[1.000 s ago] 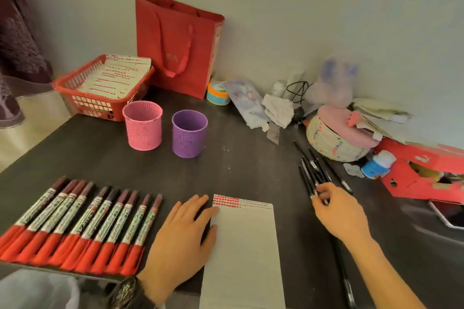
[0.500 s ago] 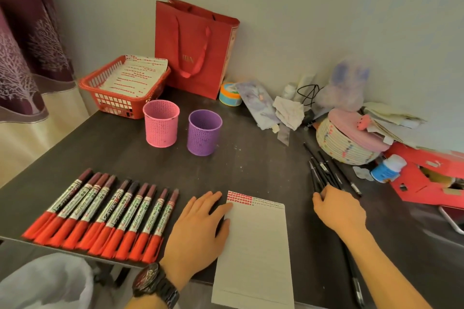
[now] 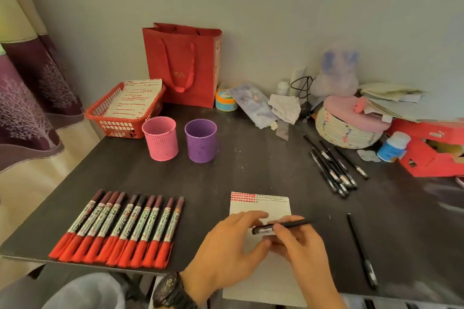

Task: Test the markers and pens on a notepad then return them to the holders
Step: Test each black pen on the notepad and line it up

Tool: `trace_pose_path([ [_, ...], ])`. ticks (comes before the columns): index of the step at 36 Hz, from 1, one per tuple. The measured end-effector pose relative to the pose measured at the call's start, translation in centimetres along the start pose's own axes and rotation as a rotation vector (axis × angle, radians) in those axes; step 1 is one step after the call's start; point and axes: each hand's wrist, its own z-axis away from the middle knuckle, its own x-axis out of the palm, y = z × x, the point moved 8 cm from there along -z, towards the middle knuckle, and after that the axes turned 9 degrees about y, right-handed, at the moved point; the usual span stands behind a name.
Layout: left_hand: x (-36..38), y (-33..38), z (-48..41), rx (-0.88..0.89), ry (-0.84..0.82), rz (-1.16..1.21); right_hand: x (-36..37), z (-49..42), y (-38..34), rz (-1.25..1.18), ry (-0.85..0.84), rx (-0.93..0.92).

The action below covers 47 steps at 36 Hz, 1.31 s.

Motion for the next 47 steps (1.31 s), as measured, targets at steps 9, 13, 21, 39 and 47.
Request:
trace_pose_path([
  [9, 1.5, 1.6, -0.3, 0.09, -0.01, -0.136, -0.4, 1.1, -1.1, 0.086, -0.051, -0.121],
  [13, 1.1, 0.0, -0.6, -0.005, 0.061, -0.224, -0.3, 0.7, -1.2, 0.088, -0.078, -0.166],
  [21, -0.2, -2.5, -3.2, 0.002, 0.143, -0.16, -1.0, -3.3, -1.7, -0.112, 0.041, -0.103],
  [39, 1.6, -5.5, -6.7, -0.049, 0.176, -0.115, 2.6, -9.8, -2.0, 0.248, 0.122, -0.225],
  [47, 1.8, -5.8, -6.9, -0.081, 0.151, -0.095, 2.5, -9.9, -2.1, 0.361, 0.2, -0.313],
])
